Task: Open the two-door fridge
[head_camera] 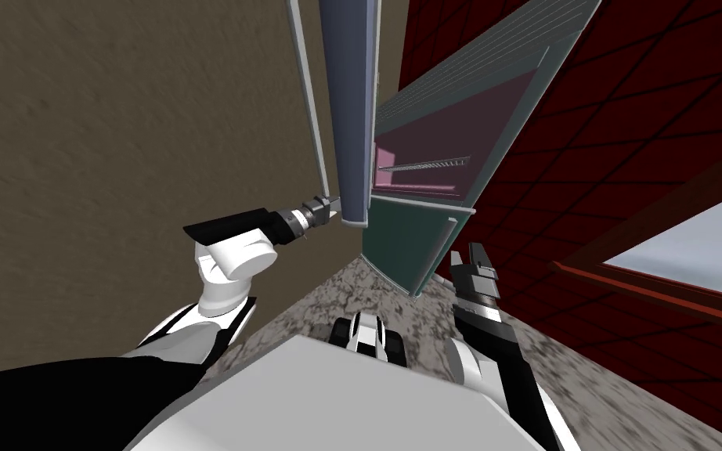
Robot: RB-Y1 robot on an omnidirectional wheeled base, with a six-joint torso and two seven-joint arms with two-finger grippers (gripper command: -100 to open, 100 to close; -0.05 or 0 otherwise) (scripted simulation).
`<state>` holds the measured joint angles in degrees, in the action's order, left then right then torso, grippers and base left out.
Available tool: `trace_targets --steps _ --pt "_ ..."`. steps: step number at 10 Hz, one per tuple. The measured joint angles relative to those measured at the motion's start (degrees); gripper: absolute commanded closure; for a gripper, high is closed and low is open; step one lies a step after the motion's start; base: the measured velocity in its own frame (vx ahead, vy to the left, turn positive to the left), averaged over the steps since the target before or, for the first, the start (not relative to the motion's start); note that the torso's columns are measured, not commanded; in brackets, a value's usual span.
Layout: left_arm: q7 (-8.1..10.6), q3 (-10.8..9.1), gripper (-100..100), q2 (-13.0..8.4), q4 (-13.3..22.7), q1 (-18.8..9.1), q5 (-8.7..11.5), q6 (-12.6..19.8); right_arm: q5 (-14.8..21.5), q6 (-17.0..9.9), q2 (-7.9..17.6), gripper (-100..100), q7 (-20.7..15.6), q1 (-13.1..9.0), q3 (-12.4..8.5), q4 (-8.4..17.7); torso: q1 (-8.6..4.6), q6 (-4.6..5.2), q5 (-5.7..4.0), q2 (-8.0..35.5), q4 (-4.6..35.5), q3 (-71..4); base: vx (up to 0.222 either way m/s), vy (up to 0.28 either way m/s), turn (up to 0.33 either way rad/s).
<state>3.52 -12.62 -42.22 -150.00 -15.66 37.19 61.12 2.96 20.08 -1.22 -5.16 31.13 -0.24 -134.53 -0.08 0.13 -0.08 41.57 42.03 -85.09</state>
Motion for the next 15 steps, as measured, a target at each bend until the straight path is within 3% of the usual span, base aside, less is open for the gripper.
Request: trace_targets --steps 1,6,10,11,15 --pt "-0.24 0.66 100 0.1 0.0 -0.1 0.8 -0.3 0.0 0.0 0.0 0 0.0 0.0 0.0 0.0 0.46 0.07 0.12 -0.1 0.0 -0.1 -0.022 0.314 -0.070" --pt "-0.98 2.05 100 0.1 0.0 -1.0 3.0 -1.5 0.0 0.0 0.0 0 0.0 0.0 0.0 0.0 -0.21 0.08 -0.08 -0.4 -0.1 -0.4 0.045 0.271 -0.068" --pt "-1.60 3.05 100 -0.1 0.0 -1.8 5.6 -2.6 0.0 0.0 0.0 0 0.0 0.0 0.0 0.0 0.02 0.01 0.00 -0.2 -0.1 -0.2 0.037 0.285 -0.088" --pt "-1.76 3.30 -100 0.0 0.0 -1.8 5.9 -2.8 0.0 0.0 0.0 0 0.0 0.0 0.0 0.0 -0.20 0.02 -0.04 -0.4 -0.1 -0.3 0.027 0.087 -0.029" --pt "0.12 0.95 -100 -2.5 1.4 -6.0 9.4 0.6 0.0 0.0 0.0 0 0.0 0.0 0.0 0.0 -0.45 0.15 -0.27 0.5 0.4 0.1 -0.024 -0.028 -0.009"
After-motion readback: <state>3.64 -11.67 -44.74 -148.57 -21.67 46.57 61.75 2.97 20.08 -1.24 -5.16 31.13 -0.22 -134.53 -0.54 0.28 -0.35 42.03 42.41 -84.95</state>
